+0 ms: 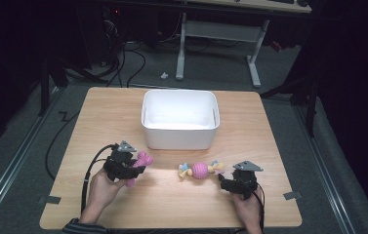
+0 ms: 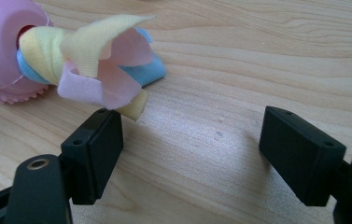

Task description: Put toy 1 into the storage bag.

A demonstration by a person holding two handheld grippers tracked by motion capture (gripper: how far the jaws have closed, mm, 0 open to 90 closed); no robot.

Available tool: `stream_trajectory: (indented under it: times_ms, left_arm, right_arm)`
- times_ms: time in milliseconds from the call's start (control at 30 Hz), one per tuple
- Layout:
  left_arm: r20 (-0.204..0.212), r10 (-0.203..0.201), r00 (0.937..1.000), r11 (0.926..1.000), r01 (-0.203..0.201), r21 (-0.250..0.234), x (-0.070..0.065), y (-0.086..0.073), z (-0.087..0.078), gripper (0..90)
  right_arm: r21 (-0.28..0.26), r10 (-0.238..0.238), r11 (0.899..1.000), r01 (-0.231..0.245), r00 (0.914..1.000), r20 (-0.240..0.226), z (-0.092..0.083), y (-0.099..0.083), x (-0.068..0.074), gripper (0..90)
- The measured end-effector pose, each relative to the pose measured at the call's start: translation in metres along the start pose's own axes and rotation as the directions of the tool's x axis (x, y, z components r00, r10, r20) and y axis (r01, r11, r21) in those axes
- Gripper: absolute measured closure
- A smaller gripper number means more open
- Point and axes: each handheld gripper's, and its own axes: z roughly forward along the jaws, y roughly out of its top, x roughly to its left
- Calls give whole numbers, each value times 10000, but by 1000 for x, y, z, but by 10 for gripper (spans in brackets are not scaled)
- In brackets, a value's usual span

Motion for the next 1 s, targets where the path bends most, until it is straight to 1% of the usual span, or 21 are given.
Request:
stream_trajectory:
  times_ms: [33, 167, 300, 500, 633, 833, 867, 900, 967, 1000]
  left_arm:
    - [61, -16, 10000, 10000, 17, -67, 0, 1, -2, 589]
    - [72, 49, 10000, 9998, -48, -171, 1, 5, -10, 589]
    - [191, 99, 9998, 9997, -95, -237, 2, 7, -15, 589]
    - [93, 269, 9996, 9987, -265, -427, 3, 12, -22, 589]
    - [132, 352, 9993, 9975, -344, -612, 4, 22, -32, 589]
    - [-52, 715, 9974, 9953, -717, -651, 3, 41, -45, 589]
    - [-13, 696, 9976, 9954, -695, -660, 3, 44, -47, 589]
    - [119, 647, 9978, 9957, -638, -671, 3, 47, -48, 589]
    - [53, 760, 9971, 9952, -755, -618, 2, 52, -51, 589]
    - [104, 796, 9968, 9950, -788, -612, 1, 55, -52, 589]
  right_arm:
    - [1, 1, 10000, -1, 10000, 1, 0, 0, 0, 218]
    - [3, 24, 10000, -24, 10000, 12, 0, 0, 0, 218]
    - [0, 26, 10000, -26, 10000, 19, 0, 0, 0, 218]
    - [-2, 28, 10000, -28, 10000, 23, 0, 0, 0, 218]
    - [6, 13, 10000, -13, 10000, 7, 0, 0, 1, 218]
    - [7, 14, 10000, -14, 10000, 5, 0, 0, 0, 219]
    - [8, 18, 10000, -18, 10000, 4, 0, 0, 0, 218]
    - [5, 19, 10000, -19, 10000, 0, 0, 0, 0, 219]
    - [1, 0, 10000, 0, 10000, -2, 0, 0, 0, 218]
    - [1, -8, 10000, 8, 10000, -10, 0, 0, 0, 219]
